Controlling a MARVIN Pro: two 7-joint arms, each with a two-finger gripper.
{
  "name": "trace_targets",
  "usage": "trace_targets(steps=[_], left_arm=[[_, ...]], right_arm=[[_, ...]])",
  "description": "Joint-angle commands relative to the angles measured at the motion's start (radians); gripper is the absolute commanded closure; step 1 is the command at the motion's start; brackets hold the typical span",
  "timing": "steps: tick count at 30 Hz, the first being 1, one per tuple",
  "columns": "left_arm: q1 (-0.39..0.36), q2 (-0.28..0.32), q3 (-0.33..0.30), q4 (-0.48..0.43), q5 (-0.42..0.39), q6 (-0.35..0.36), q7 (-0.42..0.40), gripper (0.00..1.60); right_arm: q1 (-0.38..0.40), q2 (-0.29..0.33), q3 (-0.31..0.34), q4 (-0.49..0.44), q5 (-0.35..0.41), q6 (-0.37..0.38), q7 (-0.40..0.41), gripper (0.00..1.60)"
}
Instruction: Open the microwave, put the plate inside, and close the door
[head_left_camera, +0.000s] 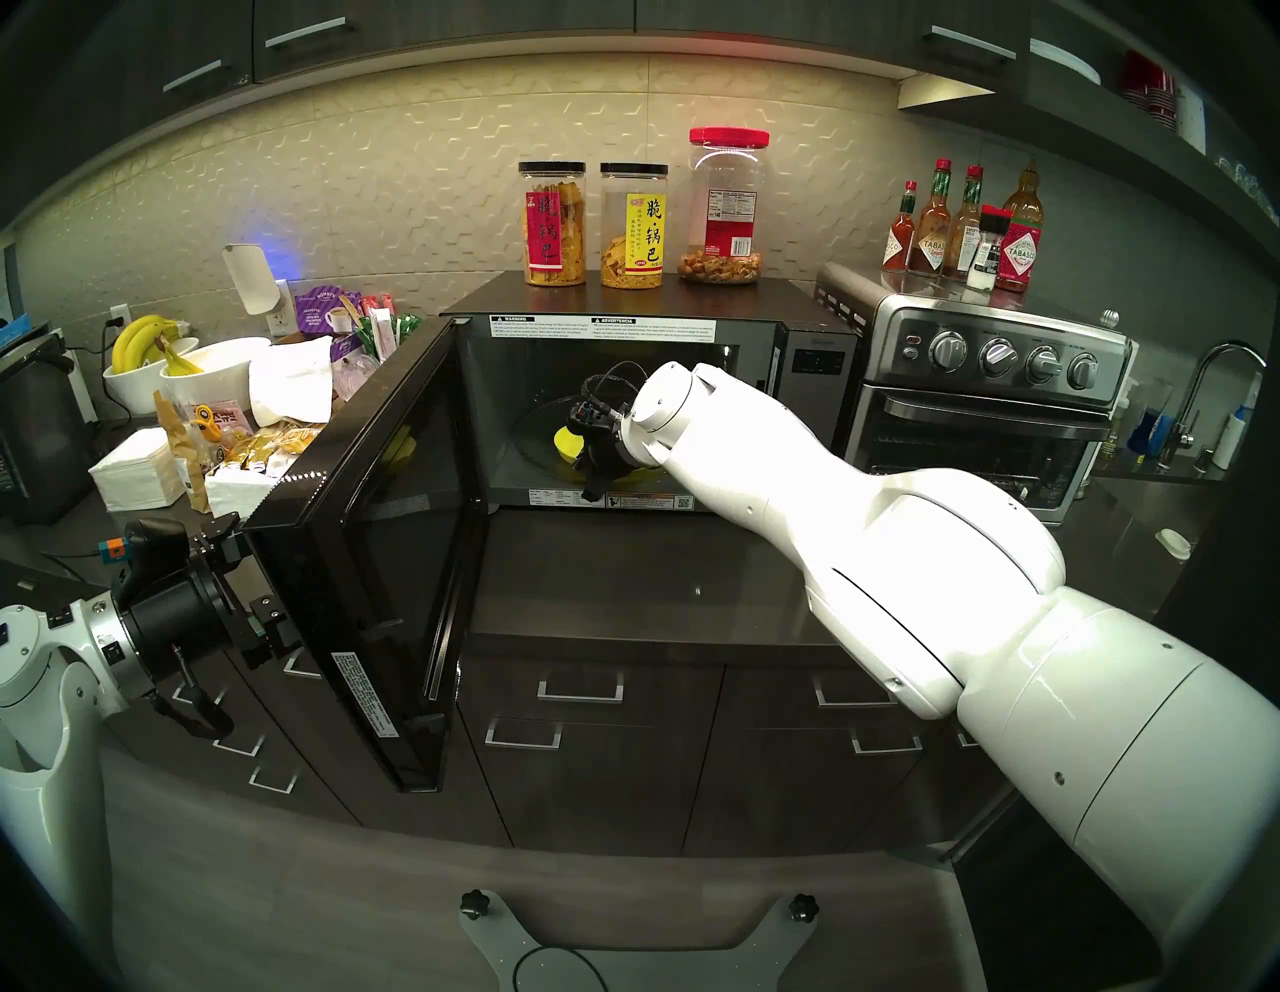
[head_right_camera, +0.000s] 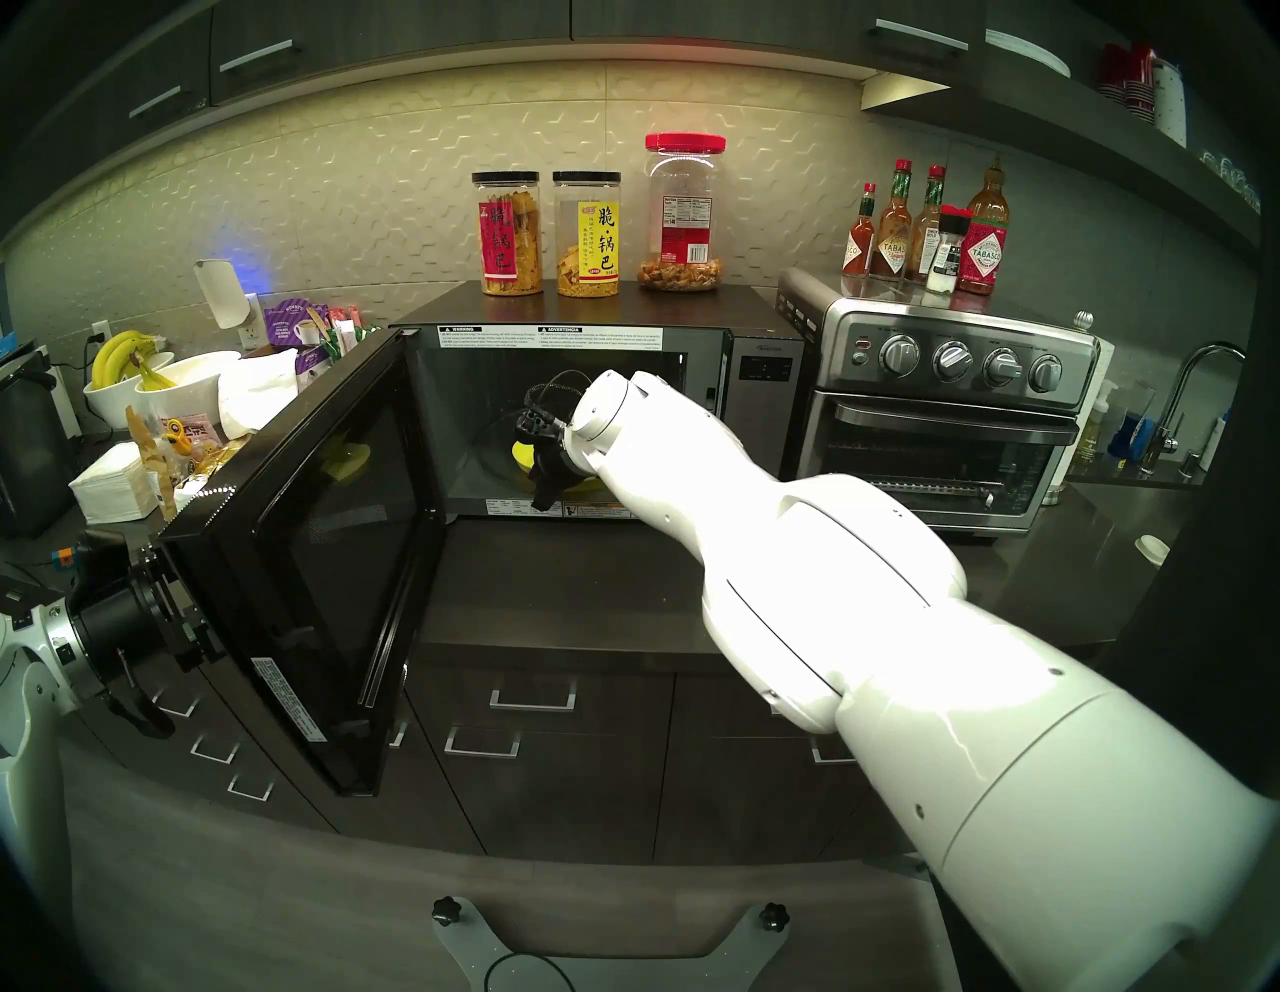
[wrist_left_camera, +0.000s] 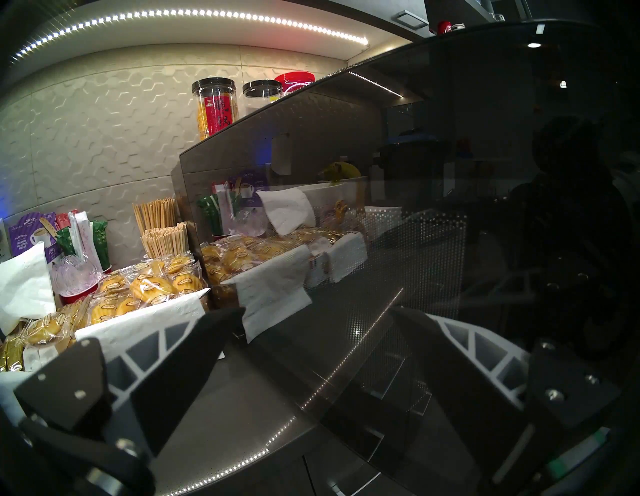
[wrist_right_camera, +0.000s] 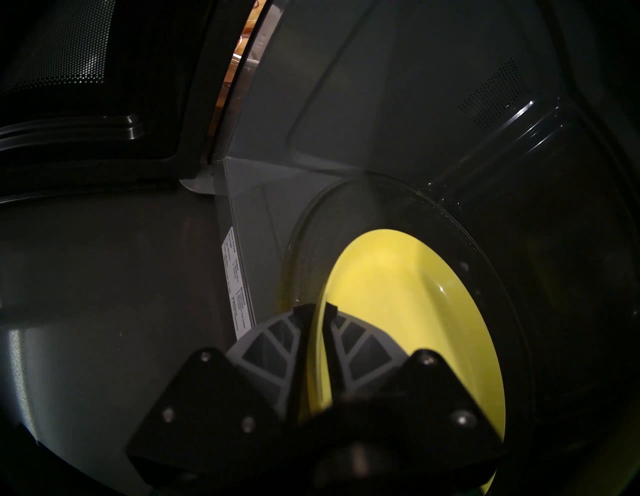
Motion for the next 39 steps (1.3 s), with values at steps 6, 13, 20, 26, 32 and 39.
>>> trace_targets(steps=[6, 13, 20, 26, 32, 39], left_arm=[[0.0, 0.001, -0.005, -0.011, -0.002, 0.002, -0.002, 0.0], [0.0, 0.001, -0.005, -0.011, -0.001, 0.002, -0.003, 0.0], [-0.001, 0.001, -0.005, -0.011, -0.001, 0.002, -0.003, 0.0], [-0.001, 0.0, -0.005, -0.01, 0.0, 0.002, -0.003, 0.0], [-0.001, 0.0, -0.004, -0.01, 0.0, 0.002, -0.004, 0.0], [-0.002, 0.0, -0.004, -0.009, 0.001, 0.002, -0.004, 0.0]], right_arm=[[0.025, 0.01, 0.009, -0.036, 0.003, 0.005, 0.019, 0.53], [0.008, 0.039, 0.019, -0.099, 0.007, 0.025, 0.051, 0.03], [-0.021, 0.085, 0.029, -0.198, 0.009, 0.063, 0.086, 0.03], [-0.043, 0.135, 0.042, -0.279, 0.019, 0.093, 0.132, 0.0], [-0.057, 0.184, 0.063, -0.348, 0.032, 0.107, 0.183, 0.0], [-0.086, 0.253, 0.092, -0.453, 0.052, 0.129, 0.246, 0.0]])
